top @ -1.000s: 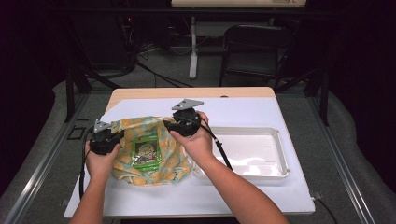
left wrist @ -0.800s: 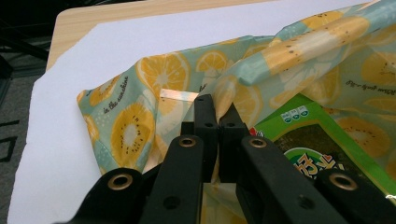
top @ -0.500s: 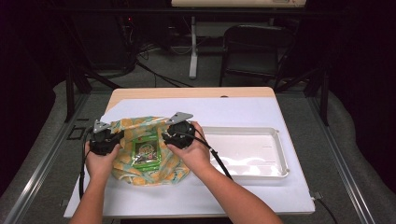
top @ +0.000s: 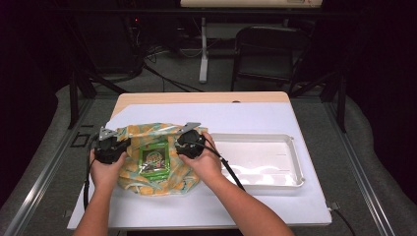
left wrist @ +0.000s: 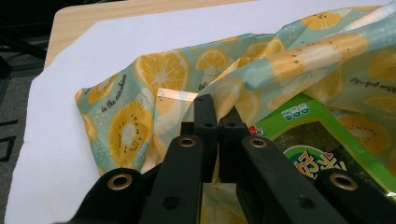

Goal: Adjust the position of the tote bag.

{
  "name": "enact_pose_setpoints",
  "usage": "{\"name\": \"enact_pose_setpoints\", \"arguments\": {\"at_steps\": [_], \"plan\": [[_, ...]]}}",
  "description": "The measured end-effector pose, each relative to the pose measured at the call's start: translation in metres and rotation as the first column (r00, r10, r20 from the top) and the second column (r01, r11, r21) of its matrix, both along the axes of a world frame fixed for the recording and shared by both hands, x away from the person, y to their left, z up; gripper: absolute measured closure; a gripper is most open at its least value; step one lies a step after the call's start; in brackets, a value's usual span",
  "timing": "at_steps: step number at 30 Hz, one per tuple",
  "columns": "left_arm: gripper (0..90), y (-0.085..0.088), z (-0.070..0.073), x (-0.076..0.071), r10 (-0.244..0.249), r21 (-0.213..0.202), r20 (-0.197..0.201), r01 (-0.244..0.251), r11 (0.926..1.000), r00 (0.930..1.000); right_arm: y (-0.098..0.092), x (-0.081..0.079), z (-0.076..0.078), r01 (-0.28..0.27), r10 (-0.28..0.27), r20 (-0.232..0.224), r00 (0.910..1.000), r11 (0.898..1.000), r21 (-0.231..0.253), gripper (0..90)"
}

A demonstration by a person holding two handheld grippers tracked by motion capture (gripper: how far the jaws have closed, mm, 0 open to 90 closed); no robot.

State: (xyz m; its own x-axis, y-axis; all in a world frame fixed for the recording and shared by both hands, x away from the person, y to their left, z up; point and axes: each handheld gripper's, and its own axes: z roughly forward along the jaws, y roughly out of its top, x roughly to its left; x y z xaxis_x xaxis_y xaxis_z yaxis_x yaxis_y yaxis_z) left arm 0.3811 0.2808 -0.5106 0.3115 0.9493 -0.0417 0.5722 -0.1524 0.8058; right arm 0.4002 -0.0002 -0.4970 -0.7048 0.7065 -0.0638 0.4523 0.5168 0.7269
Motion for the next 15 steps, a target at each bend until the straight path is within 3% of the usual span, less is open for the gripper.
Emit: {"name": "enact_pose_setpoints", "arguments": {"at_steps": [9, 15], "plan": [[89.3, -0.002, -0.003, 0.001, -0.006, 0.009, -0.01, 0.006, 0.9999, 0.9999, -0.006, 0.011, -0.016, 0.035, -0.037, -0.038, 0.9986, 0.997, -0.061, 62.3], [89.3, -0.004, -0.003, 0.001, -0.012, 0.021, -0.005, 0.012, 0.9997, 0.9999, -0.012, 0.014, -0.02, 0.057, -0.058, -0.074, 0.9955, 0.998, -0.019, 58.3]]}}
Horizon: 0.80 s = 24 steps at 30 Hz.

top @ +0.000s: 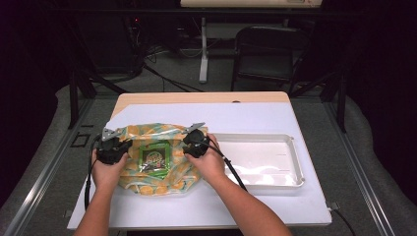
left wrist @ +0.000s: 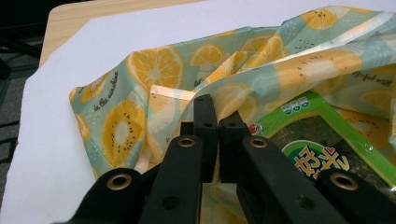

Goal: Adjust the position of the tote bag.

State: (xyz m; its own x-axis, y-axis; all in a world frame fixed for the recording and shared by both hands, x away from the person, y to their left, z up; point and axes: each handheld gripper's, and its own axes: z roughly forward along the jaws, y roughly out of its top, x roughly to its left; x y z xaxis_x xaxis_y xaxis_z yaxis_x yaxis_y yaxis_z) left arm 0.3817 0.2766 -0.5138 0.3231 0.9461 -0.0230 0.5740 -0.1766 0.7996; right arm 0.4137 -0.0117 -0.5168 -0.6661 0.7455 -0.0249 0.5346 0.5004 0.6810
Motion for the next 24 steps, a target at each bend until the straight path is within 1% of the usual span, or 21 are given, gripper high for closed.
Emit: {"name": "enact_pose_setpoints", "arguments": {"at_steps": [1, 2, 3, 5, 6, 10, 12, 14, 15, 18, 19, 21, 22, 23, 24], "plan": [[89.3, 0.0, 0.0, 0.0, 0.0, 0.0, 0.001, 0.0, 1.0, 1.0, 0.001, -0.001, 0.001, 0.004, -0.004, 0.006, 1.0, 1.0, 0.014, 56.9], [89.3, -0.001, 0.0, 0.0, 0.001, -0.001, 0.003, -0.001, 1.0, 1.0, 0.001, -0.002, 0.003, -0.005, 0.005, 0.011, 0.9999, 1.0, 0.015, 55.5], [89.3, -0.001, 0.0, 0.0, -0.001, 0.001, 0.0, 0.001, 1.0, 1.0, 0.002, -0.004, 0.005, -0.009, 0.009, 0.016, 0.9998, 1.0, 0.028, 54.6], [89.3, -0.001, 0.0, 0.0, 0.0, 0.004, 0.002, 0.0, 1.0, 1.0, 0.005, -0.008, 0.008, -0.012, 0.009, 0.041, 0.9991, 0.998, 0.065, 52.8], [89.3, -0.002, -0.001, 0.001, 0.0, 0.005, 0.006, 0.0, 1.0, 1.0, 0.006, -0.01, 0.011, -0.024, 0.021, 0.052, 0.9984, 0.998, 0.059, 51.7], [89.3, -0.003, -0.001, 0.002, -0.005, 0.016, 0.003, 0.005, 0.9999, 1.0, 0.012, -0.014, 0.018, -0.043, 0.036, 0.094, 0.9949, 0.996, 0.077, 50.4], [89.3, -0.003, -0.001, 0.003, -0.002, 0.016, 0.003, 0.002, 0.9999, 1.0, 0.015, -0.015, 0.022, -0.055, 0.046, 0.109, 0.993, 0.995, 0.08, 50.4], [89.3, -0.002, -0.002, 0.004, 0.002, 0.014, 0.003, -0.002, 0.9999, 1.0, 0.017, -0.016, 0.024, -0.063, 0.053, 0.112, 0.9923, 0.994, 0.088, 50.4], [89.3, -0.001, -0.002, 0.006, 0.006, 0.017, 0.007, -0.006, 0.9998, 1.0, 0.021, -0.017, 0.029, -0.08, 0.067, 0.132, 0.989, 0.992, 0.093, 50.5], [89.3, 0.002, -0.002, 0.01, 0.016, 0.016, 0.008, -0.016, 0.9997, 0.9998, 0.025, -0.019, 0.036, -0.103, 0.086, 0.146, 0.9854, 0.989, 0.106, 50.6], [89.3, 0.003, -0.002, 0.011, 0.02, 0.017, 0.006, -0.02, 0.9997, 0.9998, 0.026, -0.02, 0.039, -0.107, 0.089, 0.159, 0.9832, 0.988, 0.108, 50.6], [89.3, 0.004, -0.003, 0.013, 0.023, 0.022, 0.004, -0.023, 0.9995, 0.9997, 0.029, -0.02, 0.045, -0.12, 0.099, 0.19, 0.9767, 0.987, 0.102, 50.6], [89.3, 0.004, -0.003, 0.014, 0.025, 0.021, 0.002, -0.025, 0.9995, 0.9997, 0.029, -0.02, 0.047, -0.118, 0.097, 0.203, 0.9744, 0.989, 0.094, 50.6], [89.2, 0.004, -0.003, 0.015, 0.026, 0.018, 0.002, -0.026, 0.9995, 0.9997, 0.029, -0.019, 0.05, -0.118, 0.098, 0.211, 0.9725, 0.989, 0.086, 50.6], [89.2, 0.004, -0.003, 0.015, 0.026, 0.018, 0.002, -0.026, 0.9995, 0.9997, 0.029, -0.019, 0.05, -0.118, 0.098, 0.211, 0.9725, 0.989, 0.086, 50.6]]}}
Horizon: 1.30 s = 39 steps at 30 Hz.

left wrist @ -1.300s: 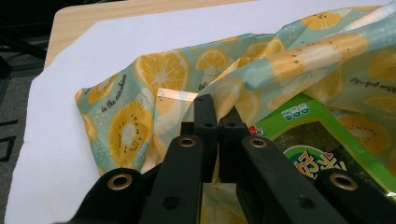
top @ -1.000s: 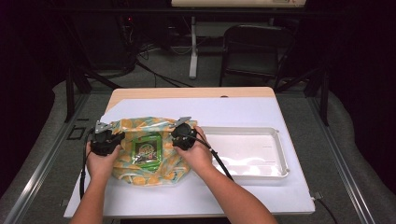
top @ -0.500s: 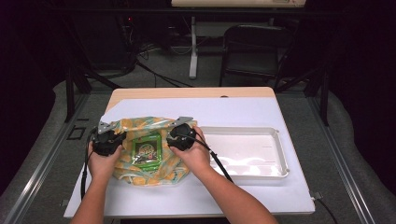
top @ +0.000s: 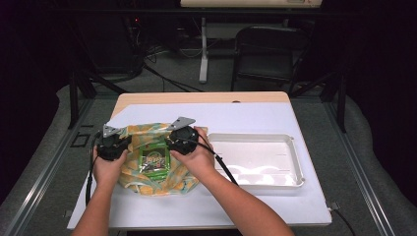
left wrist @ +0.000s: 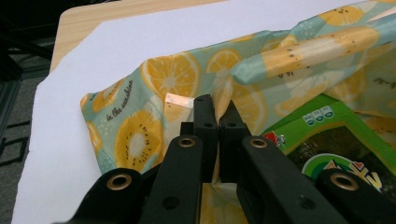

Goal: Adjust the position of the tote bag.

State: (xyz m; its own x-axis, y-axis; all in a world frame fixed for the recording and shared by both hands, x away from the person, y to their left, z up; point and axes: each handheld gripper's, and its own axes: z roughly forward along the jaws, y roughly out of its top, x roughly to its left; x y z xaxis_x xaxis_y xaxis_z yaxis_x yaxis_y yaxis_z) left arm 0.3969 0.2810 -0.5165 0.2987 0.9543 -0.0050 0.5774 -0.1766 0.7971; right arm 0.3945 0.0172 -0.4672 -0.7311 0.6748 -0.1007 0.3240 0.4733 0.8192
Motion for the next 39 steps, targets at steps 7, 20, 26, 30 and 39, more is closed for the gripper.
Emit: {"name": "enact_pose_setpoints", "arguments": {"at_steps": [7, 20, 26, 30, 39], "plan": [[89.0, 0.003, 0.005, 0.005, 0.017, -0.017, 0.001, -0.017, 0.9997, 0.9999, 0.0, 0.017, 0.003, 0.024, -0.024, 0.017, 0.9996, 0.999, -0.028, 48.7], [89.0, 0.002, 0.006, 0.012, 0.021, -0.033, 0.004, -0.021, 0.9992, 0.9998, 0.016, 0.038, -0.025, 0.031, -0.035, -0.091, 0.9953, 0.998, -0.048, 42.9], [88.9, 0.0, 0.005, 0.013, 0.017, -0.035, 0.003, -0.017, 0.9993, 0.9999, 0.023, 0.042, -0.038, 0.039, -0.05, -0.113, 0.9923, 0.995, -0.095, 41.9], [88.9, 0.001, 0.004, 0.012, 0.015, -0.026, 0.001, -0.015, 0.9995, 0.9999, 0.027, 0.043, -0.044, 0.048, -0.061, -0.111, 0.992, 0.992, -0.118, 44.3], [89.1, 0.002, 0.004, 0.013, 0.023, -0.017, 0.002, -0.023, 0.9996, 0.9997, 0.021, 0.047, -0.044, 0.052, -0.071, -0.077, 0.9945, 0.974, -0.218, 79.4]]}}
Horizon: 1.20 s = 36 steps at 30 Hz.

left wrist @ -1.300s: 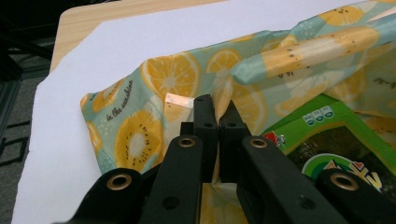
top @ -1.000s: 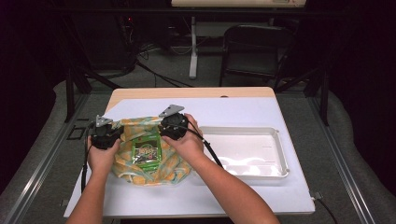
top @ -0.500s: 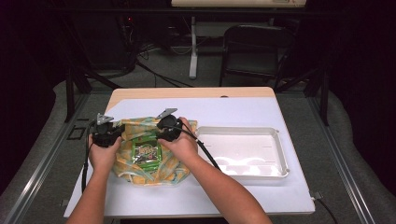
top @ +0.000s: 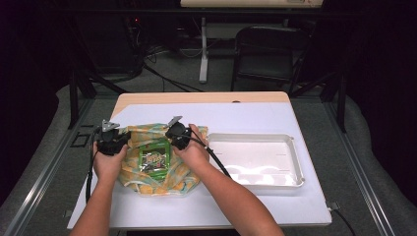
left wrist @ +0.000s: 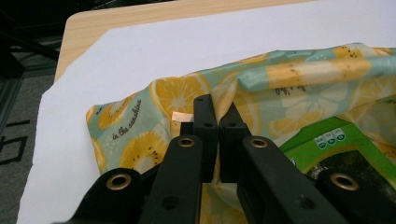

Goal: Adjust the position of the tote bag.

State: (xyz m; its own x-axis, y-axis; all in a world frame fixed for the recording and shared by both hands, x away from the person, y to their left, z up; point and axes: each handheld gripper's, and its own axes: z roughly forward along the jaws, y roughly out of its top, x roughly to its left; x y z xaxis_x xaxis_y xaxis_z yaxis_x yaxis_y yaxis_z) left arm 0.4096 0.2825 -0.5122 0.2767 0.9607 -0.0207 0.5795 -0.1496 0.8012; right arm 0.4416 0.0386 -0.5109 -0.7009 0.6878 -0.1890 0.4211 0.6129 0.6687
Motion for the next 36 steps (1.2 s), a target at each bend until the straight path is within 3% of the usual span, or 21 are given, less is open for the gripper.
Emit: {"name": "enact_pose_setpoints", "arguments": {"at_steps": [4, 9, 16, 18, 25, 36], "plan": [[88.7, -0.002, -0.001, 0.003, -0.001, 0.008, 0.0, 0.001, 1.0, 1.0, -0.007, 0.006, 0.003, 0.024, -0.024, -0.004, 0.9997, 1.0, 0.019, 86.3], [88.5, -0.004, -0.005, 0.007, 0.01, 0.022, -0.015, -0.01, 0.9997, 0.9998, -0.008, 0.012, 0.0, 0.042, -0.041, -0.014, 0.999, 0.999, 0.021, 85.9], [88.5, -0.007, -0.019, 0.017, 0.04, 0.047, -0.057, -0.037, 0.9982, 0.9975, -0.008, 0.026, -0.009, 0.06, -0.059, -0.066, 0.9961, 0.998, 0.024, 85.4], [88.5, -0.007, -0.021, 0.019, 0.042, 0.051, -0.069, -0.039, 0.998, 0.9967, -0.008, 0.027, -0.011, 0.069, -0.066, -0.069, 0.9955, 0.997, 0.038, 85.1], [88.8, -0.004, -0.028, 0.025, 0.06, 0.056, -0.103, -0.054, 0.997, 0.9929, -0.011, 0.039, -0.02, 0.116, -0.102, -0.139, 0.985, 0.988, 0.099, 82.7], [88.8, -0.004, -0.036, 0.029, 0.074, 0.075, -0.14, -0.064, 0.9951, 0.9874, -0.013, 0.046, -0.028, 0.126, -0.116, -0.167, 0.9791, 0.991, 0.053, 88.1]]}}
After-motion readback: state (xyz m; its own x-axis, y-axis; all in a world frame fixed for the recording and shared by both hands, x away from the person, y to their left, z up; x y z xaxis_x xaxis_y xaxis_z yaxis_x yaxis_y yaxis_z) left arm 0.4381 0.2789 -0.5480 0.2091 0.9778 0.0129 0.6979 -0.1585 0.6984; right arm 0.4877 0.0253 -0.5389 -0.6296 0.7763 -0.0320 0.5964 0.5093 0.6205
